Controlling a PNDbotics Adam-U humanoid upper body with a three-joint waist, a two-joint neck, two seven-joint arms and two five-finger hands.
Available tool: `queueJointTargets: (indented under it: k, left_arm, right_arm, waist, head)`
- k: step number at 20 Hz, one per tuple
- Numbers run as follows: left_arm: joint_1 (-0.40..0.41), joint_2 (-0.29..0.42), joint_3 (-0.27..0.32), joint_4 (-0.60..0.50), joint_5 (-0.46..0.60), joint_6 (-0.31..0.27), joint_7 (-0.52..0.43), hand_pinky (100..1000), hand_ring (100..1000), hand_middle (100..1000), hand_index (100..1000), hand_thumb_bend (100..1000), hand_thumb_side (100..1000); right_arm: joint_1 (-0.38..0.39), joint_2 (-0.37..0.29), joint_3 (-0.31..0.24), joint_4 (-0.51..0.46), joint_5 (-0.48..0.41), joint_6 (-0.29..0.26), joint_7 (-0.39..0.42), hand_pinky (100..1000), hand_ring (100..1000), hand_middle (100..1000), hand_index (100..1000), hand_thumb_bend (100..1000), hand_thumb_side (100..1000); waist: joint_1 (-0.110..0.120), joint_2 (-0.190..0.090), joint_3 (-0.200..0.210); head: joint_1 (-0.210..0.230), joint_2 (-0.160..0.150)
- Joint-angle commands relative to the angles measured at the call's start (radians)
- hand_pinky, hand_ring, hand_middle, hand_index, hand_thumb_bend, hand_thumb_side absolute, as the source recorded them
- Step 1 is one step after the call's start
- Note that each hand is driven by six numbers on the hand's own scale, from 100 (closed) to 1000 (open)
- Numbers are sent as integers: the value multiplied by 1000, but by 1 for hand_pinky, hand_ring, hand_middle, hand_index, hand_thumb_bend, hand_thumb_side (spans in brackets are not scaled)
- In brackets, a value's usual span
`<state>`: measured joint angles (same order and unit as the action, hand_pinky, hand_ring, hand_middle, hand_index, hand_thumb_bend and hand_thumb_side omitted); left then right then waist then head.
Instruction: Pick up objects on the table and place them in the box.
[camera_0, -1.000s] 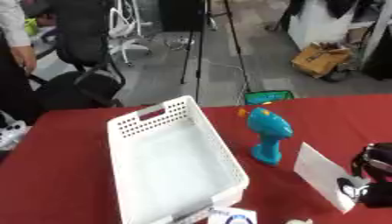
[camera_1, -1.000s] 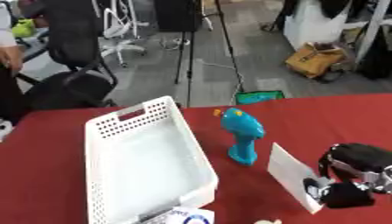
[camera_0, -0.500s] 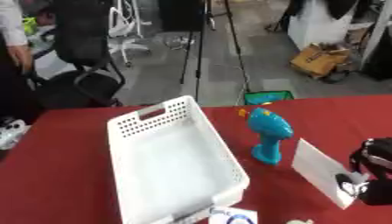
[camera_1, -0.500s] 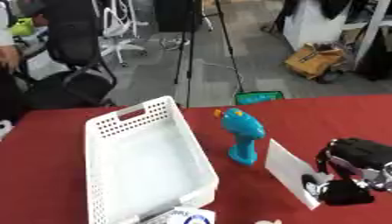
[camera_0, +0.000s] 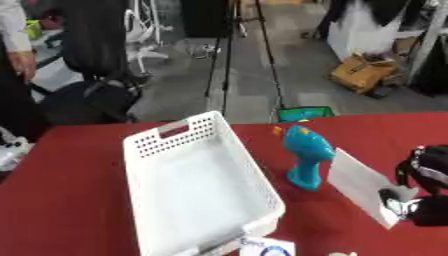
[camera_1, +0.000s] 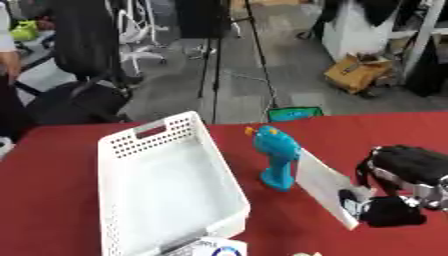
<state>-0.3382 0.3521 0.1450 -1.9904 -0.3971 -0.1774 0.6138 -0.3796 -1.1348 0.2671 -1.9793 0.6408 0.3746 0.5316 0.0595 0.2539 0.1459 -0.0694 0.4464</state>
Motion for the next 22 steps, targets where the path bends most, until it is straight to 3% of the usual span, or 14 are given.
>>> queueJointTargets:
  k: [1, 13, 22]
  left_arm:
    - [-17, 27, 3, -10, -4, -2, -3, 662, 629, 622, 730, 100, 909]
    - [-20, 34, 0, -10, -8, -4, -6, 663, 629, 623, 731, 100, 909]
    - [-22, 37, -3, -10, -9, -6, -8, 663, 629, 623, 730, 100, 908]
  right_arm:
    - [-20, -51, -22, -21, -13, 4, -6, 868, 696, 257, 422, 100, 629]
    - [-73, -61, -24, -21, -45, -8, -22, 867, 693, 256, 422, 100, 628]
    - [-159, -53, -3, -21, -57, -12, -2, 867, 693, 256, 423, 100, 626]
  waist:
    - [-5, -20, 1]
    - [-18, -30, 1]
    - [-30, -33, 19]
  head:
    - [-3, -10]
    - [-7, -9]
    - [-18, -10]
